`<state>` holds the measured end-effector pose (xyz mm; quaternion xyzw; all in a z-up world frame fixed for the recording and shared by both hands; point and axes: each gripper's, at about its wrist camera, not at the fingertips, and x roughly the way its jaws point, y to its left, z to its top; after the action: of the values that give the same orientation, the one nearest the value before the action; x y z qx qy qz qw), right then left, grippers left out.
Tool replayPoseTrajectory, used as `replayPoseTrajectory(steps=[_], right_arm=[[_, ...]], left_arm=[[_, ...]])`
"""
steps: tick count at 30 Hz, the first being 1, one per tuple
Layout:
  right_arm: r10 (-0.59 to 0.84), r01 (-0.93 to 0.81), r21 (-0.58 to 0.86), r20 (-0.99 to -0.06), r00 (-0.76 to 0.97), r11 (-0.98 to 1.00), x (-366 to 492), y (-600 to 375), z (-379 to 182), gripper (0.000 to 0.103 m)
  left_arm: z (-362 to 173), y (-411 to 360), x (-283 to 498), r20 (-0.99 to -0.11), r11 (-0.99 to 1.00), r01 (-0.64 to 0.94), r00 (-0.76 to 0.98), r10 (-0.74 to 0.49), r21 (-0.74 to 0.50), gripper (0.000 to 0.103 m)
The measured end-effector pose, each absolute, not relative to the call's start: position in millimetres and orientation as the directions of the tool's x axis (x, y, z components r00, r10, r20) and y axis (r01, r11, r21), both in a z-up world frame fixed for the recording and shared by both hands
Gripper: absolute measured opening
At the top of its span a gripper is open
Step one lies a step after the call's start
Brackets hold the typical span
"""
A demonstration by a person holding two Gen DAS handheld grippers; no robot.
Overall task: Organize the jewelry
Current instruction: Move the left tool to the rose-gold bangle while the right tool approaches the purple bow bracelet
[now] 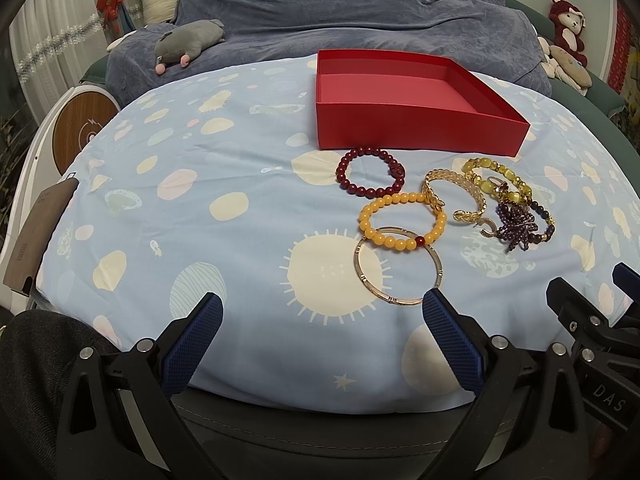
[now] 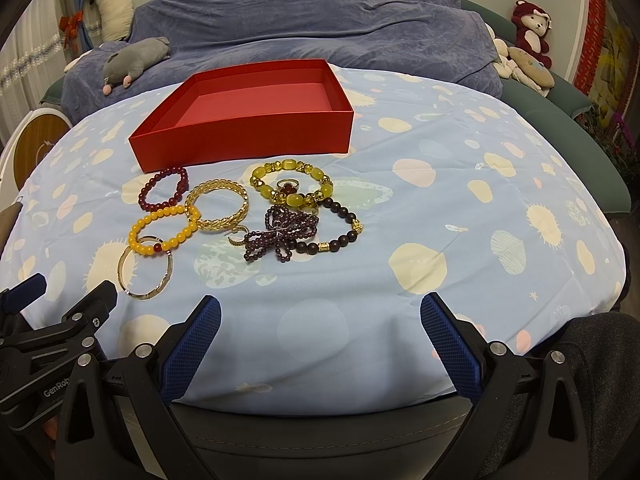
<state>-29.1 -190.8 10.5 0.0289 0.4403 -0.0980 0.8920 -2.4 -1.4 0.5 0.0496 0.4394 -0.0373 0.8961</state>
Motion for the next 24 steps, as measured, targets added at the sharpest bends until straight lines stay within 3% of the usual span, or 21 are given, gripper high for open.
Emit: replayPoseTrajectory(steps=[12,24], right_arm=[[-0.158,0.261,0.003,-0.791,0.591,0.965,-23.5,-209.2,16.2,0.096],[-0.160,0.298,0.029,-0.794,0.587,0.954,-19.2,-218.7,13.5,0.096]], left_arm=[[0.1,-8.5,0.3,-0.809,0.986,0.166,0.579,-0.104,-0.009,0.096],[-17.5,-32.7,27.4,-0.868,0.983,0.183,0.488,-0.090,0.001,0.095]])
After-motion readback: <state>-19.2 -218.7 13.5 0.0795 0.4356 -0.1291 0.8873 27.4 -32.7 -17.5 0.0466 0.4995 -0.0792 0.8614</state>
